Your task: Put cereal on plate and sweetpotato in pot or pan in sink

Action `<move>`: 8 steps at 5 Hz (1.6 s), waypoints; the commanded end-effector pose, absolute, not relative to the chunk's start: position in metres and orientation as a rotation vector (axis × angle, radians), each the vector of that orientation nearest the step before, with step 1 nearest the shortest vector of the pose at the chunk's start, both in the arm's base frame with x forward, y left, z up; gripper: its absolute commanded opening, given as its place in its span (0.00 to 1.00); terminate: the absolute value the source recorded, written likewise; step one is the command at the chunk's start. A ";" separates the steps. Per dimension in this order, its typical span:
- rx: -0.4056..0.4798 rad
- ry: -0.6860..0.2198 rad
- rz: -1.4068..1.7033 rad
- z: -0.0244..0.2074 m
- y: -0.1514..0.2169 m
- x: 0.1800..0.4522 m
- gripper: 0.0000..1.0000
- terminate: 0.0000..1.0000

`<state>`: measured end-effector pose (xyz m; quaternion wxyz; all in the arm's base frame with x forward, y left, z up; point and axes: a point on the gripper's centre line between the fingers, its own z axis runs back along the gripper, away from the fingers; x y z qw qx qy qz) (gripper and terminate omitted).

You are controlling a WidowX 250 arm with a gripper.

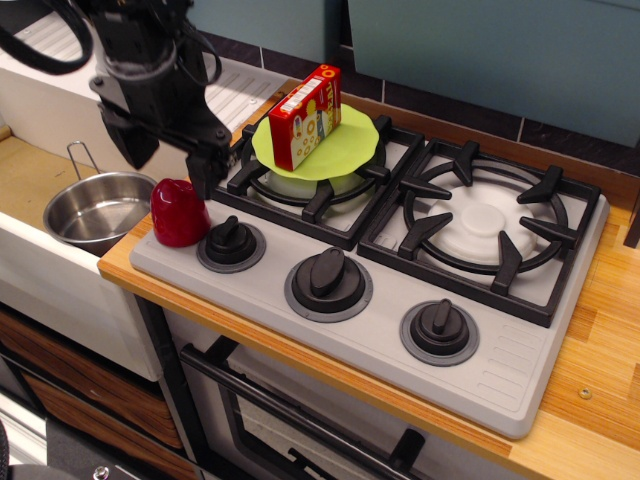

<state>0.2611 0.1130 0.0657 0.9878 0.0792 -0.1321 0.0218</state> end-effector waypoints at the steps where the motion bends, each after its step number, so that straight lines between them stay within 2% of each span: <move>1: 0.163 -0.286 0.072 0.058 0.115 0.262 1.00 0.00; 4: 0.112 -0.312 0.078 0.035 0.121 0.248 1.00 0.00; 7: 0.082 -0.413 -0.016 0.034 0.123 0.259 1.00 0.00; 8: 0.086 -0.422 -0.024 0.035 0.122 0.261 1.00 0.00</move>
